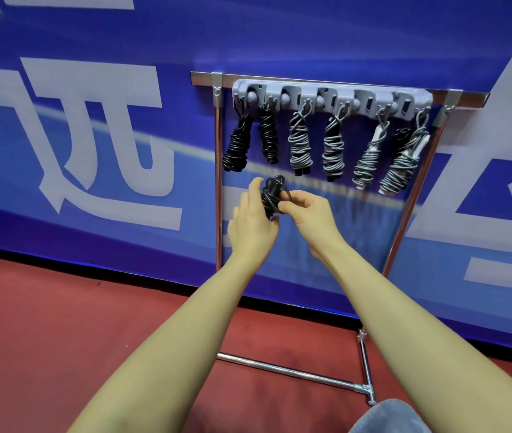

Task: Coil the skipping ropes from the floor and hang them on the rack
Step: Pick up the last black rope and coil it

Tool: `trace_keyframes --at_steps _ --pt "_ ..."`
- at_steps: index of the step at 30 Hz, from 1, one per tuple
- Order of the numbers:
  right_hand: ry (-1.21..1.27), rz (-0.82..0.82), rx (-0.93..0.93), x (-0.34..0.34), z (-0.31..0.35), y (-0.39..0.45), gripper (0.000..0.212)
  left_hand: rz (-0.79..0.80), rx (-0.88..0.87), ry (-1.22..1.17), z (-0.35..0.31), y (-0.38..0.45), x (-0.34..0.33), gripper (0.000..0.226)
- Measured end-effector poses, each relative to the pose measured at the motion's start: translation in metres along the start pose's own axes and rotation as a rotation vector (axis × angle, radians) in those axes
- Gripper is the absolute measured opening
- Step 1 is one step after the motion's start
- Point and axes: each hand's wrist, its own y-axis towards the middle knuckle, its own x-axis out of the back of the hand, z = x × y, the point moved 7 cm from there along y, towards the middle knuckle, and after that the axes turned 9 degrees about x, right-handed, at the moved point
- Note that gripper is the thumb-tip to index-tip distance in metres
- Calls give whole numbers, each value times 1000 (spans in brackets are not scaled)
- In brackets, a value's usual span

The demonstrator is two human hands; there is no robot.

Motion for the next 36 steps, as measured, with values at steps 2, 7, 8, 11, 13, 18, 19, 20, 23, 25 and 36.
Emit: trace_keyframes --at_steps 2,7,8,11,13,18,19,20,23,25,36 --pt "-6 27 7 -2 3 1 32 58 50 -59 -1 2 -2 67" --pt "-71 93 42 2 4 -2 42 408 160 -473 -4 4 -11 66" --pt "-84 97 59 5 3 -2 41 462 157 -529 -6 3 -11 69" --pt "-122 107 74 11 1 3 34 497 100 -577 -9 1 -10 71" --pt "-132 102 70 13 1 6 28 398 58 -522 -8 0 -8 55" --pt "-165 146 88 11 5 11 28 281 81 -482 -5 1 -11 33" --pt "-168 151 82 12 4 12 30 306 89 -487 -3 1 -13 33" --pt "-159 155 68 14 3 11 32 346 96 -489 -3 1 -17 34" --pt "-127 128 42 19 -3 9 32 464 77 -435 -3 3 -29 46" --pt "-85 77 28 23 -7 7 30 406 48 -284 -1 7 -29 52" --pt "48 24 -8 4 1 9 27 -40 -148 147 -17 -8 -11 72"
